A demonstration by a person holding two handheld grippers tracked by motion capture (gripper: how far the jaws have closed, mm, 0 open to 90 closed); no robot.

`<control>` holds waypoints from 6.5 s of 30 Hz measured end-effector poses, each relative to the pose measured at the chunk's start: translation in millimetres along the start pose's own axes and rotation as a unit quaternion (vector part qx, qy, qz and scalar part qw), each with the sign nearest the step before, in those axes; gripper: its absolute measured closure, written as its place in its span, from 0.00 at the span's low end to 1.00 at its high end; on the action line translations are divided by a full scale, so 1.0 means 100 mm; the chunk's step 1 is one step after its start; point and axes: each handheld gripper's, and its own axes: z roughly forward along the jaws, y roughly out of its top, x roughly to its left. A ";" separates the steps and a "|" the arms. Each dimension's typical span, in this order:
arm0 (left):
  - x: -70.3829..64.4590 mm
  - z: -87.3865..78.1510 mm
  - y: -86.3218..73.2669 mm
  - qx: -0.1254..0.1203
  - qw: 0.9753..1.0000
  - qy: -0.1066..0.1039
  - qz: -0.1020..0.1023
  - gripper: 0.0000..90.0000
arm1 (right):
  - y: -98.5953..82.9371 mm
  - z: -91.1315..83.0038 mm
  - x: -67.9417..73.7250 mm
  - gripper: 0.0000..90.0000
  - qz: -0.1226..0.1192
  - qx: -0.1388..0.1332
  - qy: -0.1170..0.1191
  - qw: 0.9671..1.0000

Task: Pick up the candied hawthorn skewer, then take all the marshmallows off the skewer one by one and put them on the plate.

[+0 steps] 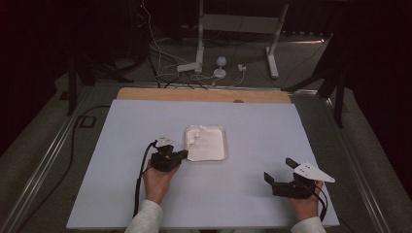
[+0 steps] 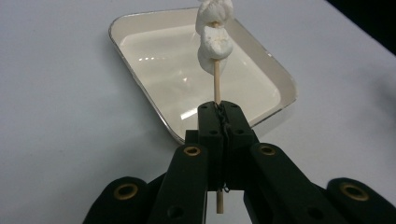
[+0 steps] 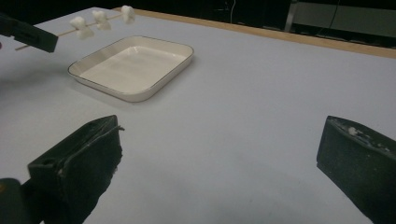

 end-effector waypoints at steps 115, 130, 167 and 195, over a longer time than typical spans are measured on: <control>-0.07 -0.43 -0.12 -0.086 0.988 -0.077 0.098 1.00 | 1.49 1.61 0.84 0.87 0.152 0.090 0.182 0.967; -0.02 -0.45 -0.16 -0.058 0.992 -0.039 0.103 1.00 | 1.53 1.53 0.79 0.91 0.148 0.043 0.065 0.986; 0.12 -0.45 -0.17 -0.081 0.995 -0.038 0.052 0.99 | 1.21 1.76 0.77 0.24 0.116 0.132 0.154 0.972; 0.04 -0.44 -0.15 -0.100 0.989 -0.082 0.069 1.00 | 1.21 1.81 0.97 0.63 0.182 0.127 0.290 0.931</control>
